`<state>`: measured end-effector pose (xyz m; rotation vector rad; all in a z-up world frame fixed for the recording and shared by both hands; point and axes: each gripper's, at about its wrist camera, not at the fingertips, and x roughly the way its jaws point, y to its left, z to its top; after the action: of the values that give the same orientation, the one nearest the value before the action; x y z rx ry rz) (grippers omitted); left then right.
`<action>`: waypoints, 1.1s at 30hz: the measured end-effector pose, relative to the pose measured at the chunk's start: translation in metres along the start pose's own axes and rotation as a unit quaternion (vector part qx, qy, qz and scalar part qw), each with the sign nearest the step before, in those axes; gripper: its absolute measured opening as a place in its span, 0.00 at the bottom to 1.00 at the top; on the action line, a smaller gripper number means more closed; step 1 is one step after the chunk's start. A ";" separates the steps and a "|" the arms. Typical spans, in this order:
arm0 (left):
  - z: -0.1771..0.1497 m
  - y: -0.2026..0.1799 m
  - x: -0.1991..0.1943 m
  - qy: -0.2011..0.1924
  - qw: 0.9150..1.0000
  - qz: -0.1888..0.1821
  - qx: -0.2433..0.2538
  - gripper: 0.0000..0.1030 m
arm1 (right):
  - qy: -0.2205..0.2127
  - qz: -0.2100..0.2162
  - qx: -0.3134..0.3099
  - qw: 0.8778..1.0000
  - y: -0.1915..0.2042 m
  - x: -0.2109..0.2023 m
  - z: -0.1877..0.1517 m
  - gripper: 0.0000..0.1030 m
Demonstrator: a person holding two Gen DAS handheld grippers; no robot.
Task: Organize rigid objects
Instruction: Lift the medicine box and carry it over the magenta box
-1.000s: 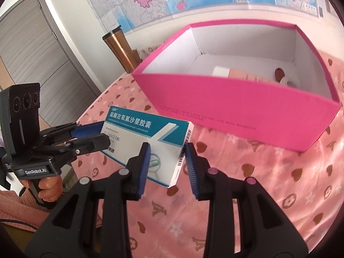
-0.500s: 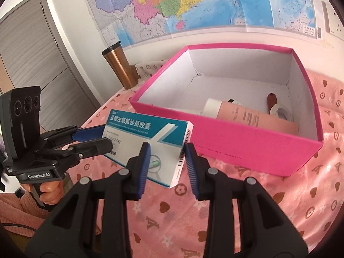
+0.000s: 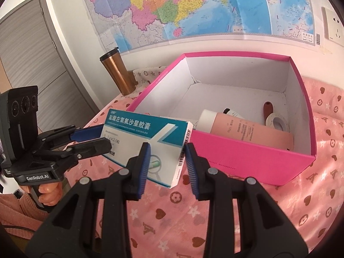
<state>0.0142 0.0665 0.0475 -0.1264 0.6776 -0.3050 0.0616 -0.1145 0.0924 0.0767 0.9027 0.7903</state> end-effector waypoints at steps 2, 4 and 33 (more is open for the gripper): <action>0.001 0.000 0.000 -0.002 1.000 0.000 0.001 0.41 | -0.001 -0.001 -0.001 1.000 0.001 -0.001 0.000 0.35; 0.002 0.000 0.000 -0.002 1.000 0.000 0.001 0.41 | -0.002 -0.002 -0.002 1.000 0.001 -0.001 0.001 0.35; 0.022 0.005 0.005 -0.020 1.000 0.008 0.010 0.41 | -0.018 -0.010 -0.008 1.000 -0.001 0.000 0.017 0.35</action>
<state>0.0326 0.0701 0.0607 -0.1083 0.6354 -0.2922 0.0748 -0.1108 0.1031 0.0675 0.8618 0.7745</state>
